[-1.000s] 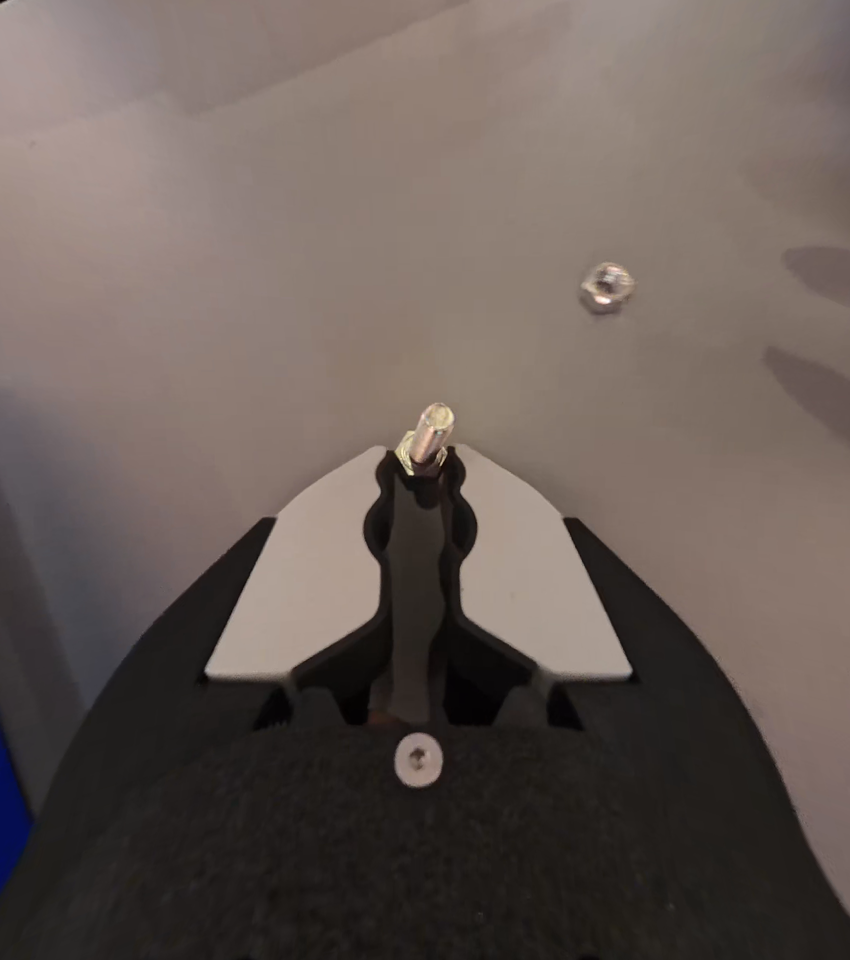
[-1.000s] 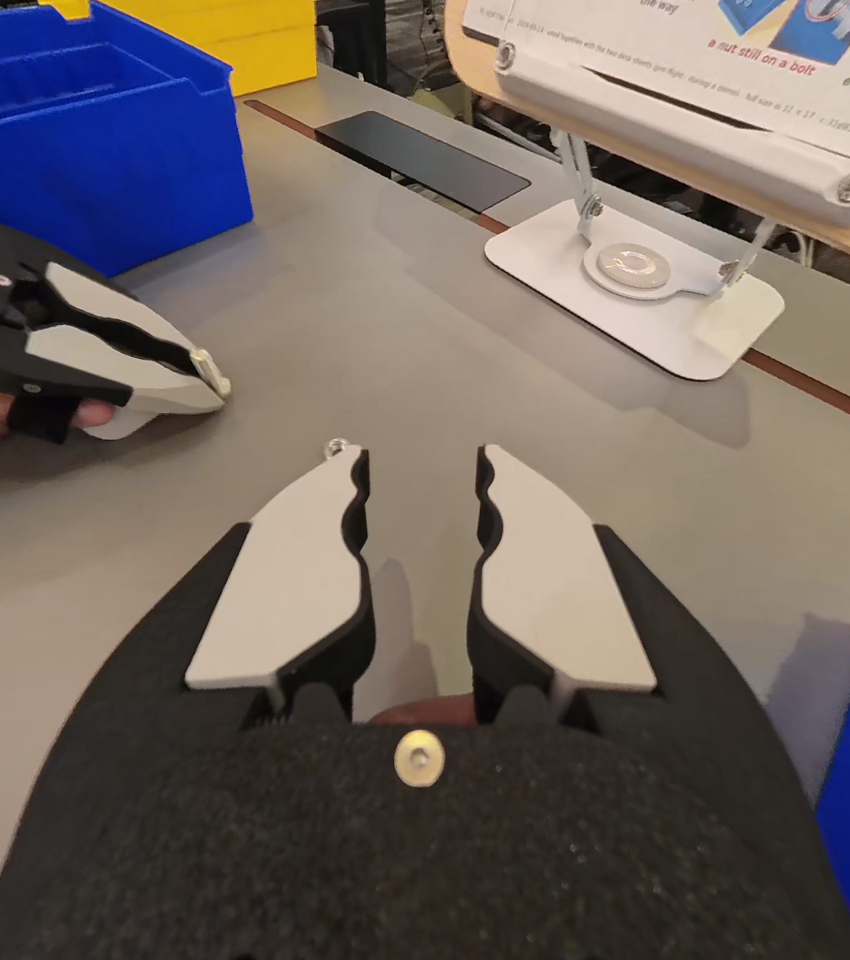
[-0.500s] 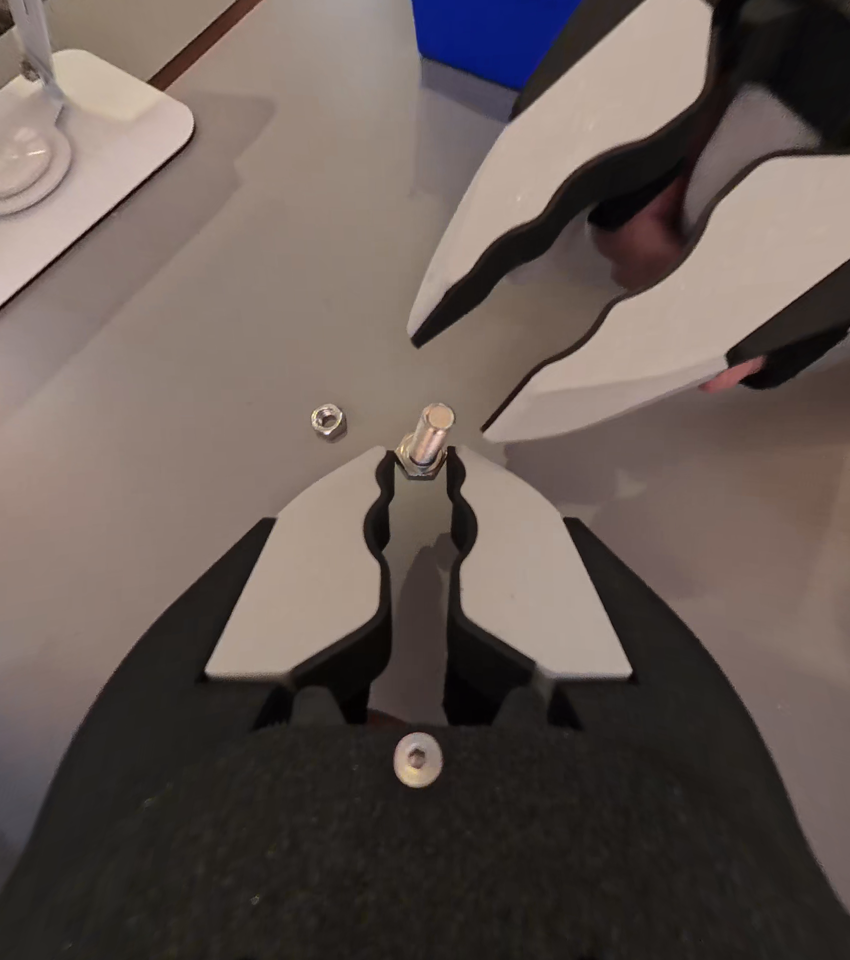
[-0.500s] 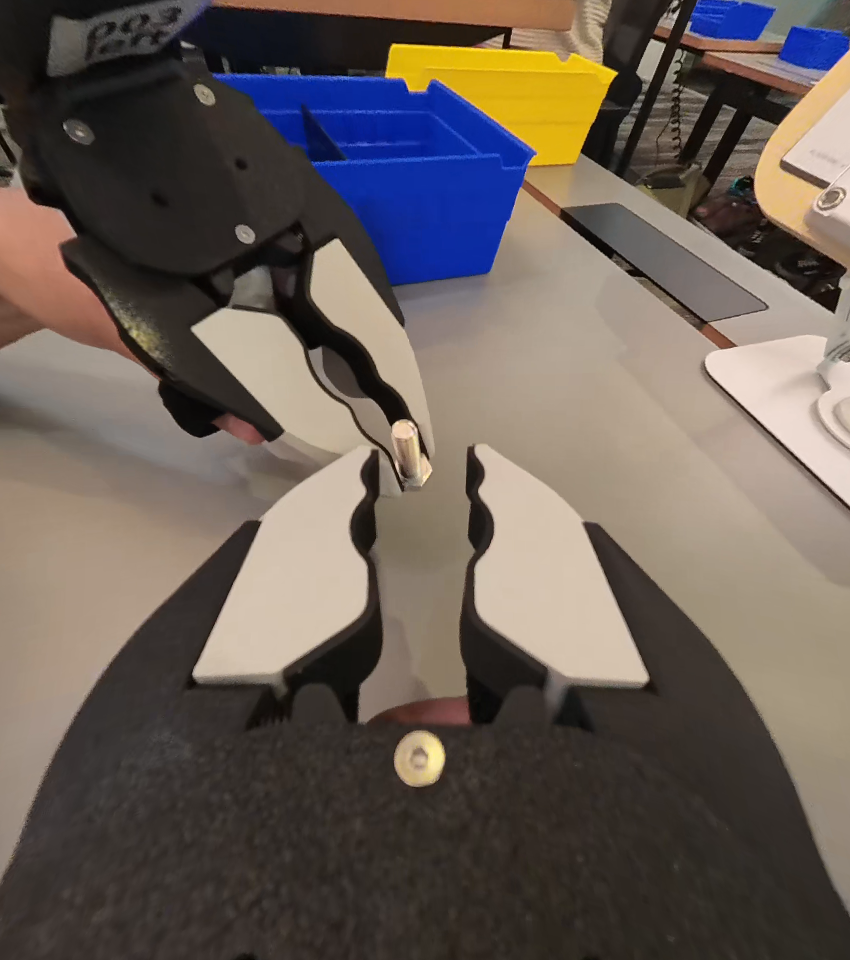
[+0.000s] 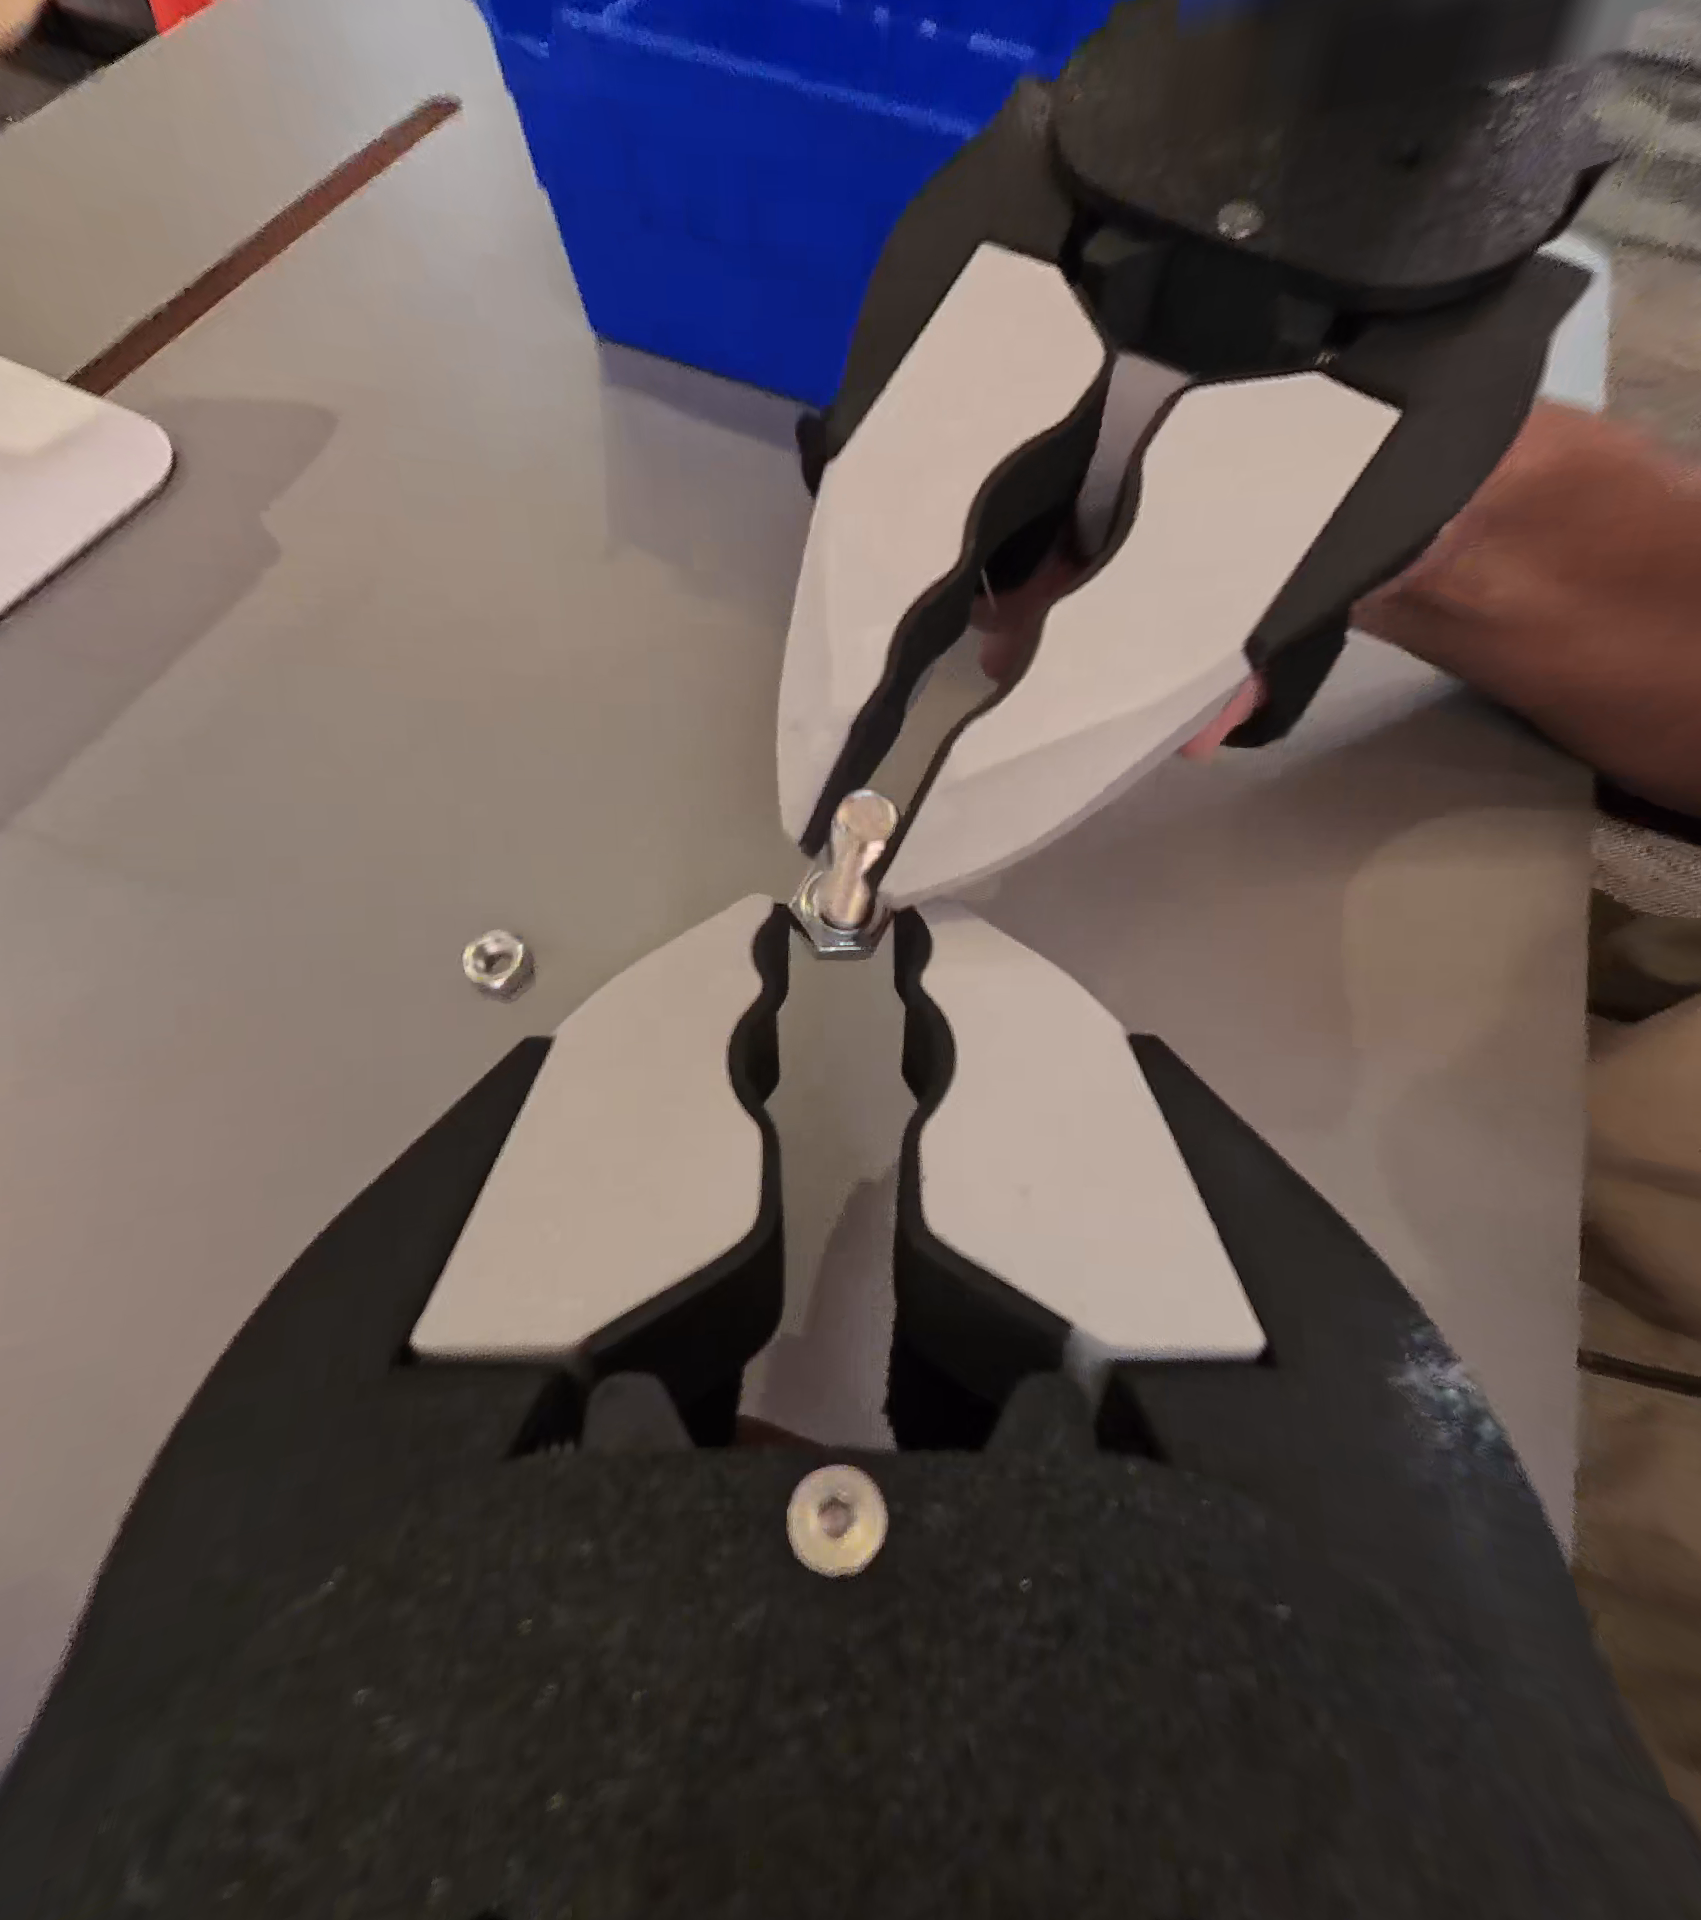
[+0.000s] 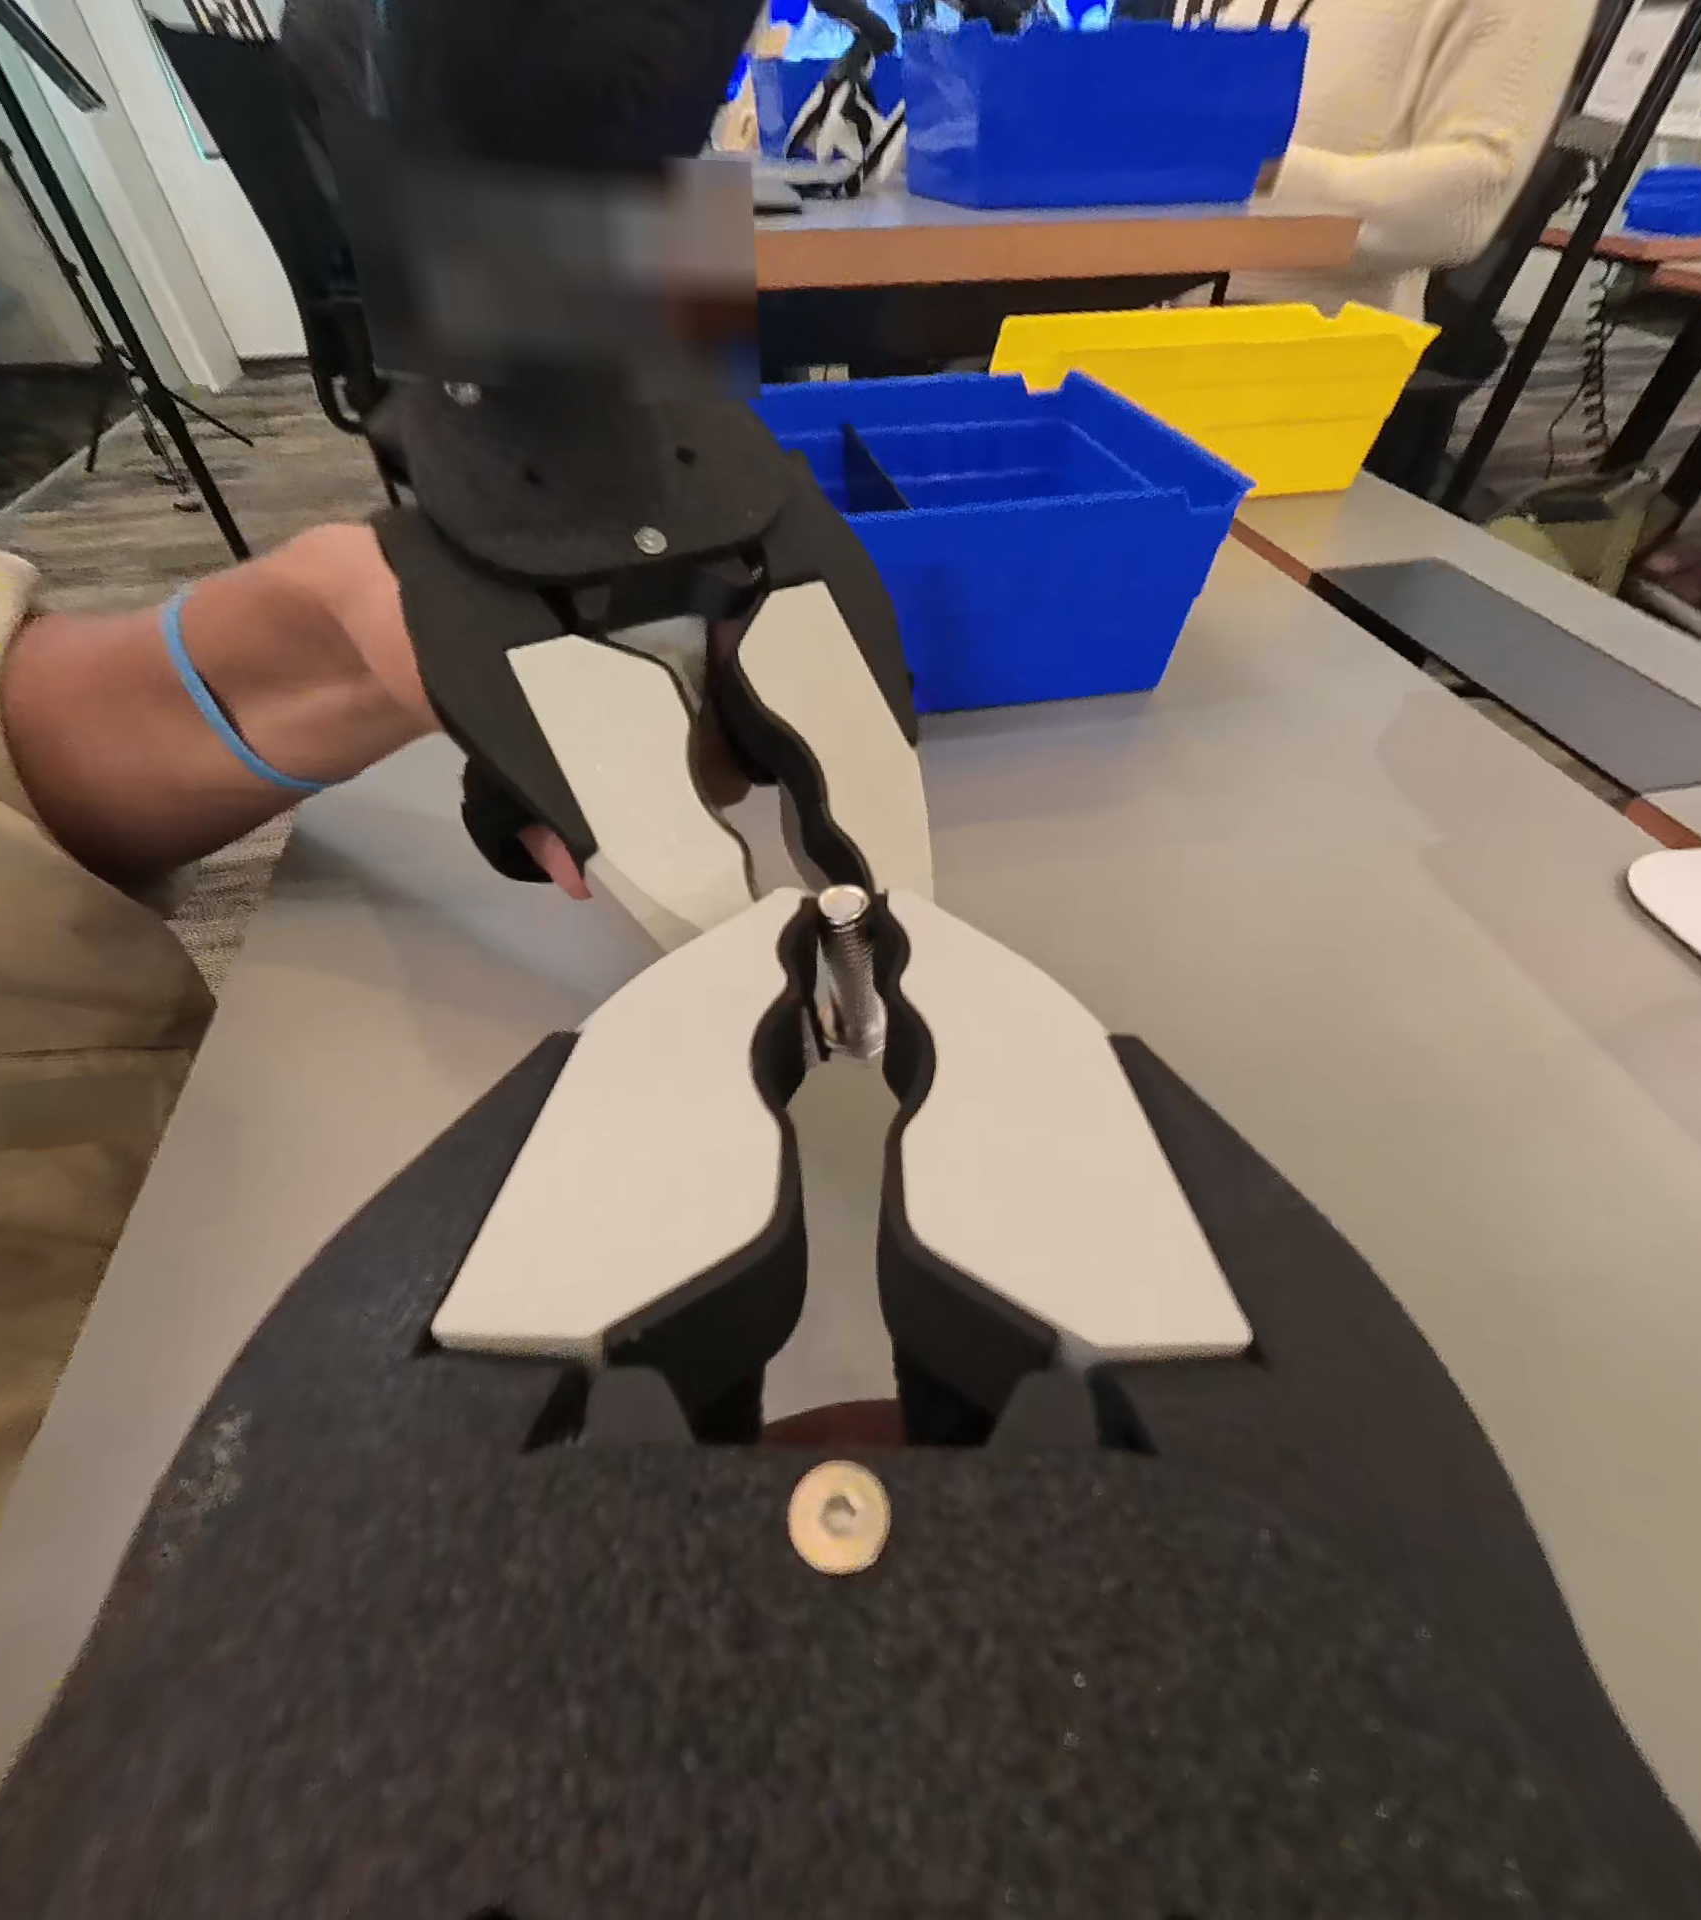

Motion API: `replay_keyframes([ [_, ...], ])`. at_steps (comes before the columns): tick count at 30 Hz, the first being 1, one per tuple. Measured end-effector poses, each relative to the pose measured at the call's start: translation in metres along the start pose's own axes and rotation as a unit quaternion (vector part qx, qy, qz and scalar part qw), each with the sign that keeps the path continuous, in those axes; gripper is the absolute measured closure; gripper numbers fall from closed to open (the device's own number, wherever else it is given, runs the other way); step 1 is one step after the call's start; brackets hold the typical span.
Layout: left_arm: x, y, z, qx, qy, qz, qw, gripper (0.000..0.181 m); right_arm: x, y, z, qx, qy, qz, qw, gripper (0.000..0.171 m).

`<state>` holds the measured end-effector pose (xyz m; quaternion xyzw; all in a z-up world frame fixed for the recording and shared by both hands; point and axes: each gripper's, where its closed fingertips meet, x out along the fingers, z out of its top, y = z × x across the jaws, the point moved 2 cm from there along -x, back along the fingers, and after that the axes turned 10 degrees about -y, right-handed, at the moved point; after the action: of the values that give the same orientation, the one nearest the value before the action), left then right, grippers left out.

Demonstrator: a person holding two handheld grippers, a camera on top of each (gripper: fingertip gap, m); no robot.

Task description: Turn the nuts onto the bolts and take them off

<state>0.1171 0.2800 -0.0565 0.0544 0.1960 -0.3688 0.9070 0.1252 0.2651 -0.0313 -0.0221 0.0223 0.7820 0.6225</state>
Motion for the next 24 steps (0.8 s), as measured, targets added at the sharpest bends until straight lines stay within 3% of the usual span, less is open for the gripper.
replay_keyframes([
  [5, -0.013, -0.007, 0.021, 0.01, -0.087, -0.015, 0.996, 0.161, -0.011, 0.0, 0.023, 0.053, -0.073, 0.027, 0.996, 0.162],
  [7, -0.017, -0.008, 0.025, 0.036, -0.118, -0.002, 0.992, 0.138, -0.016, -0.001, 0.031, 0.076, -0.099, 0.035, 0.992, 0.162],
  [10, -0.015, -0.008, 0.02, 0.087, -0.11, 0.017, 0.99, 0.124, -0.019, 0.002, 0.039, 0.101, -0.128, 0.057, 0.985, 0.162],
  [24, -0.019, 0.0, 0.038, 0.129, -0.168, 0.108, 0.971, 0.134, -0.004, -0.004, 0.042, 0.111, -0.154, -0.019, 0.982, 0.162],
])
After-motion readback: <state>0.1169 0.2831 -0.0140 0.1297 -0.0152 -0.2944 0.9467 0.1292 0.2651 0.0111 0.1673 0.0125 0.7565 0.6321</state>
